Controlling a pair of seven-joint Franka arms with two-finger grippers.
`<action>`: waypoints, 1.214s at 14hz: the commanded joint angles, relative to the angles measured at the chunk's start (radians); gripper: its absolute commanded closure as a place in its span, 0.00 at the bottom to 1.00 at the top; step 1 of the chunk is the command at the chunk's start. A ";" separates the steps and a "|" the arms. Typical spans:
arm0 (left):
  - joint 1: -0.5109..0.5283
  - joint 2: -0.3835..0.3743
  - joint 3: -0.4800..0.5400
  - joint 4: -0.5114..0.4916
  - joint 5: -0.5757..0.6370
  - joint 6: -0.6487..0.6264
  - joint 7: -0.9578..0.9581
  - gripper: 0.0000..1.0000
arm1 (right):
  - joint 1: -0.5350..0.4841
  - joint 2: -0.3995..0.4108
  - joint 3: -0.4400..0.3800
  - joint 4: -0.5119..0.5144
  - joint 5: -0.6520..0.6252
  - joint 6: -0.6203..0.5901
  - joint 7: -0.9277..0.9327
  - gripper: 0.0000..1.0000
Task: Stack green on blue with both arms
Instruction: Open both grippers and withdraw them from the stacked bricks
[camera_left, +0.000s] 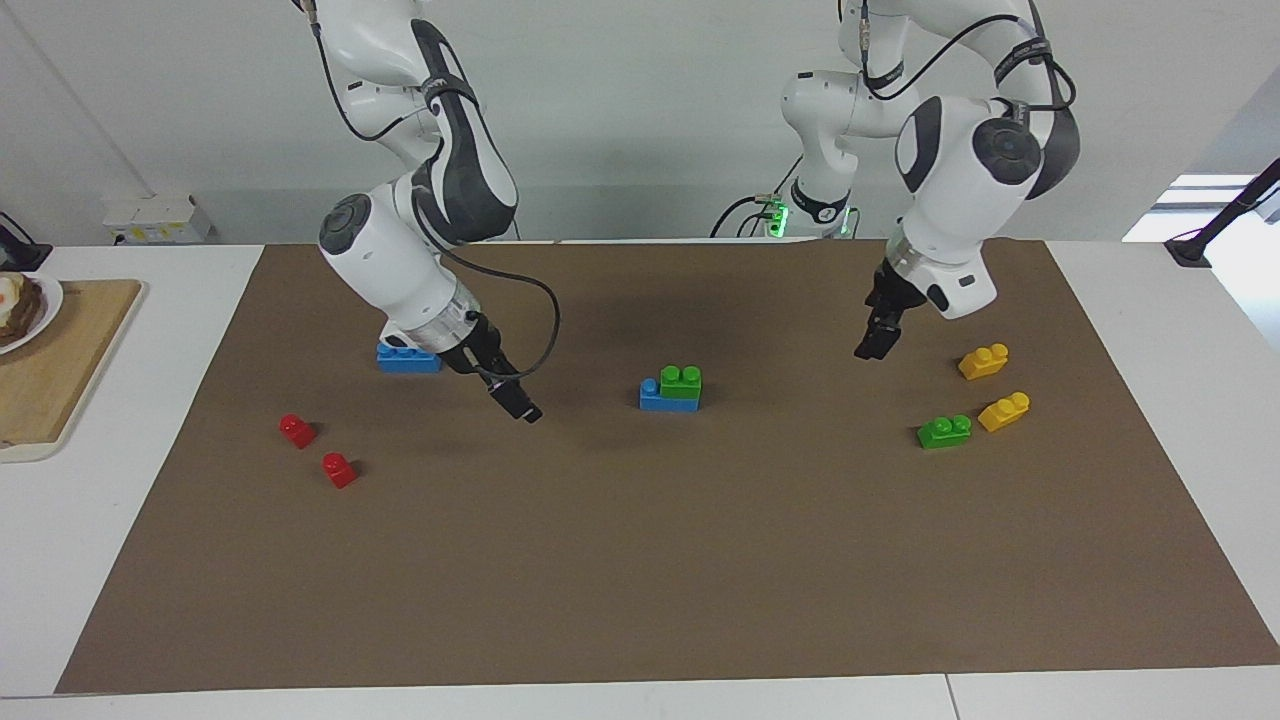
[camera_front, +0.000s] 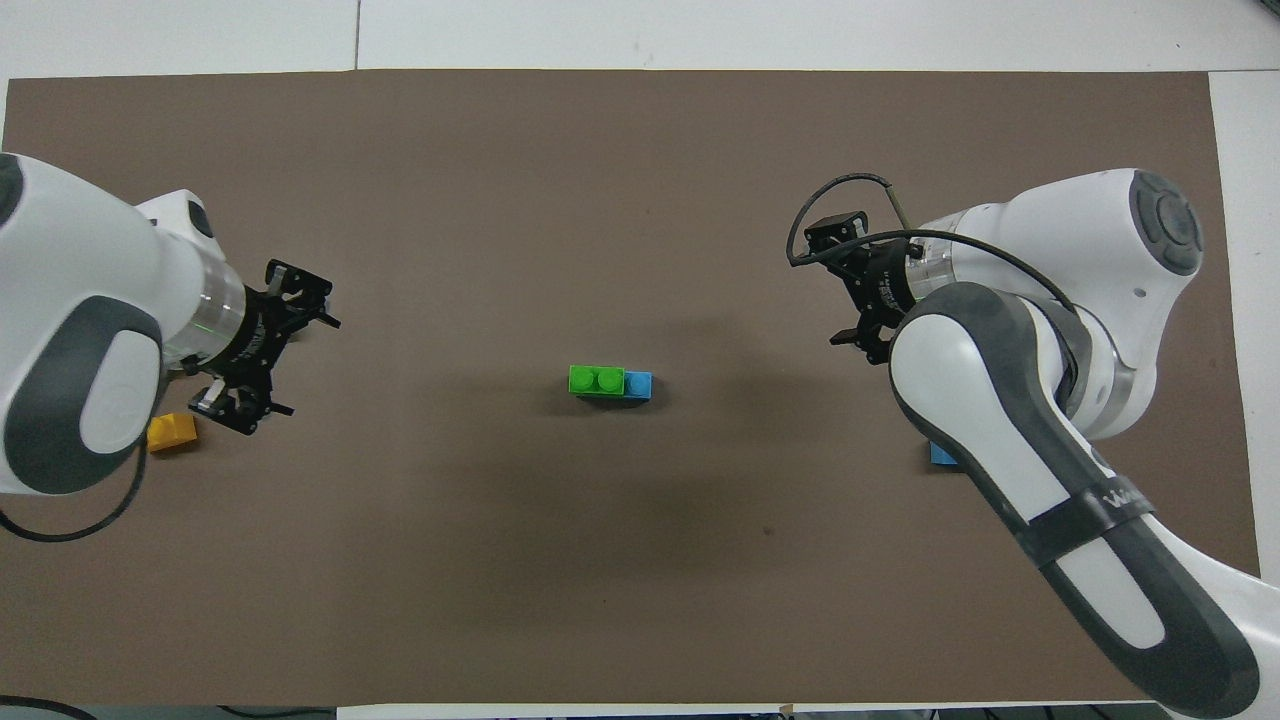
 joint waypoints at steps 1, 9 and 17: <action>0.106 -0.050 -0.010 -0.027 -0.007 -0.039 0.227 0.00 | -0.041 -0.017 0.010 0.041 -0.083 -0.089 -0.164 0.00; 0.155 -0.067 -0.007 0.032 0.087 -0.094 0.611 0.00 | -0.136 -0.110 0.010 0.159 -0.325 -0.342 -0.648 0.00; 0.170 -0.021 -0.012 0.154 0.139 -0.131 0.863 0.00 | -0.188 -0.224 0.007 0.234 -0.434 -0.619 -0.937 0.00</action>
